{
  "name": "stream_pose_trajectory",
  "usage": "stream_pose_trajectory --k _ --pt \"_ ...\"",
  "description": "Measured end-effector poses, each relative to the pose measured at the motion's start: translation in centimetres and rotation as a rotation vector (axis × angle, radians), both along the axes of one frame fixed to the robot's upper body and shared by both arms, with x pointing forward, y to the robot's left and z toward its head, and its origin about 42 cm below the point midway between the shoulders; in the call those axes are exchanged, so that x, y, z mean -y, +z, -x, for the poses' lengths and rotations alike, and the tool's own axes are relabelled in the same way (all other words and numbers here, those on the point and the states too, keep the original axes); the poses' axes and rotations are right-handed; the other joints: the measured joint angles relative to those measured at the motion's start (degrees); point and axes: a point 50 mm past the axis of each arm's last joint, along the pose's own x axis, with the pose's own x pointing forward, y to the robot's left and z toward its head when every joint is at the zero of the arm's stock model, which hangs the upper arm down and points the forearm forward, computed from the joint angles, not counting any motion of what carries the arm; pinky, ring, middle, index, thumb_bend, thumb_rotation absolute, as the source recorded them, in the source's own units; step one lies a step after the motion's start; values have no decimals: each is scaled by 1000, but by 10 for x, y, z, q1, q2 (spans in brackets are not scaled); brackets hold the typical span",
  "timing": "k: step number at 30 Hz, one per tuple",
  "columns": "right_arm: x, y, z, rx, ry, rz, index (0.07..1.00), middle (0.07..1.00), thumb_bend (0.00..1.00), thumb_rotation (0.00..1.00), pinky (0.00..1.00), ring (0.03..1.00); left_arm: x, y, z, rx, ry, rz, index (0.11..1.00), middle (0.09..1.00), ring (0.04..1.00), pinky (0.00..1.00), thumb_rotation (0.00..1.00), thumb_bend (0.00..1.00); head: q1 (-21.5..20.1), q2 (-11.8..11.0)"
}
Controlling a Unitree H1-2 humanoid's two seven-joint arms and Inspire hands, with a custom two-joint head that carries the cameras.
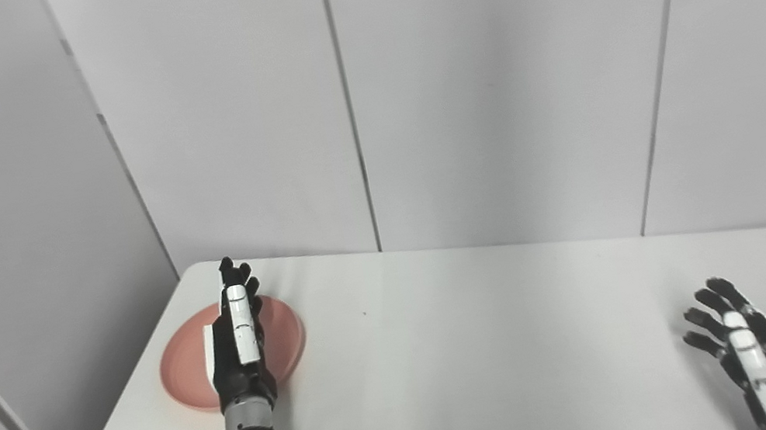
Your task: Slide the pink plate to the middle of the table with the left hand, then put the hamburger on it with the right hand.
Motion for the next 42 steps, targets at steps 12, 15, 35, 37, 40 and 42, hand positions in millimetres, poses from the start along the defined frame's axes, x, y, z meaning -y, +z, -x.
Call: stream_pose_trajectory --k 12,15,35,37,40,42 --pt "7 1 0 3 9 0 887 887 514 802 832 855 -65 14 5 25 186 4 825 806 823 952 1000 803 25 -11" --pt "7 1 -1 1 11 4 893 889 500 818 859 859 -86 18 8 26 236 -16 809 789 810 920 1000 811 27 -14" --pt "13 -3 -8 -11 8 5 884 877 475 796 825 848 -137 -26 3 -127 305 -76 795 774 815 934 1000 806 36 -19" --pt "13 -3 -8 -7 7 4 885 875 463 779 808 845 -135 -30 2 -131 299 -80 797 775 823 934 1000 811 36 -19" --pt "13 -2 -9 15 7 1 883 872 441 758 790 841 -131 -37 0 -147 284 -85 797 780 834 937 1000 800 36 -19" --pt "13 -1 -9 18 7 0 886 876 433 776 811 847 -129 -41 -1 -153 279 -86 799 785 830 921 1000 797 31 -14"
